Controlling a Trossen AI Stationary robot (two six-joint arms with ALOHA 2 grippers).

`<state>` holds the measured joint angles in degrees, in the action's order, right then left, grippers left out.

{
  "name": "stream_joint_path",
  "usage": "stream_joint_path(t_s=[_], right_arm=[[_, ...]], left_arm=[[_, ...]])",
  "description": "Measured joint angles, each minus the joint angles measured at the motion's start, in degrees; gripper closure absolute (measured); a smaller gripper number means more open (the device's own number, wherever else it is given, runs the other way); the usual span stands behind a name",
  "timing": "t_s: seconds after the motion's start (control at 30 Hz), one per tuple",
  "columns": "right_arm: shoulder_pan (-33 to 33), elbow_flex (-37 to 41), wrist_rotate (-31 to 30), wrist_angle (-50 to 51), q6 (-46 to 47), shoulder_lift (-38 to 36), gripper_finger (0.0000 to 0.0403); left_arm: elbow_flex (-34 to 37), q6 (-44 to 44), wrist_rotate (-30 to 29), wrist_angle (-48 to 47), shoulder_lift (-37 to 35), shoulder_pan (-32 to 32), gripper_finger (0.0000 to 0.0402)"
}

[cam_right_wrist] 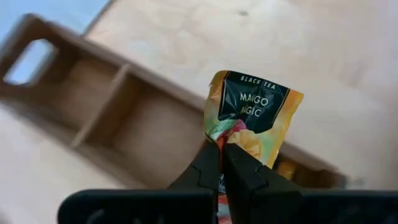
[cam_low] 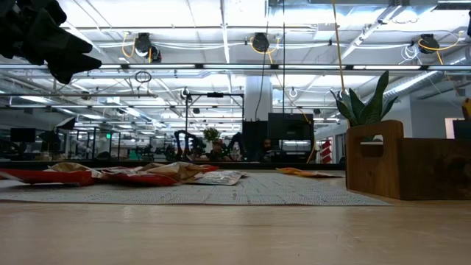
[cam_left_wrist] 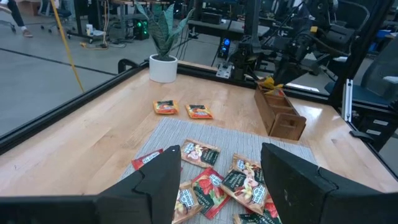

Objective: Pick & Place Tea
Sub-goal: Put the yellow tea bag into the right section of the wooden organizer

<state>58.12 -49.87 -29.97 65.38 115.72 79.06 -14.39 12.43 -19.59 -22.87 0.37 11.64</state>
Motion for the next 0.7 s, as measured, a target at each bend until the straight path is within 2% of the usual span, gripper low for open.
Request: stream_joint_path(t_s=[0.17,0.3,0.47,0.6,0.7], right_arm=[[-0.53,0.01,2.4,3.07,2.29,3.69,0.0402],[-0.8,0.0,5.75,2.95,3.17,5.9,0.0381],[-0.78,0.02,5.62,3.1,2.31,6.56,0.0322],[-0.78,0.0,1.2,3.52,1.57,6.23,0.0256],[-1.1,0.02,-0.3,4.43,0.0,4.32,0.0228]], left_arm=[[0.0,0.0,0.0,-0.01,-0.01,0.01,0.0179],[0.0,0.0,0.0,0.0,-0.01,-0.01,0.0178],[0.0,0.0,0.0,-0.01,0.0,0.01,0.0178],[0.0,0.02,0.0,-0.01,-0.01,0.0,0.0178],[0.0,0.01,0.0,-0.01,0.0,0.0,0.0178]])
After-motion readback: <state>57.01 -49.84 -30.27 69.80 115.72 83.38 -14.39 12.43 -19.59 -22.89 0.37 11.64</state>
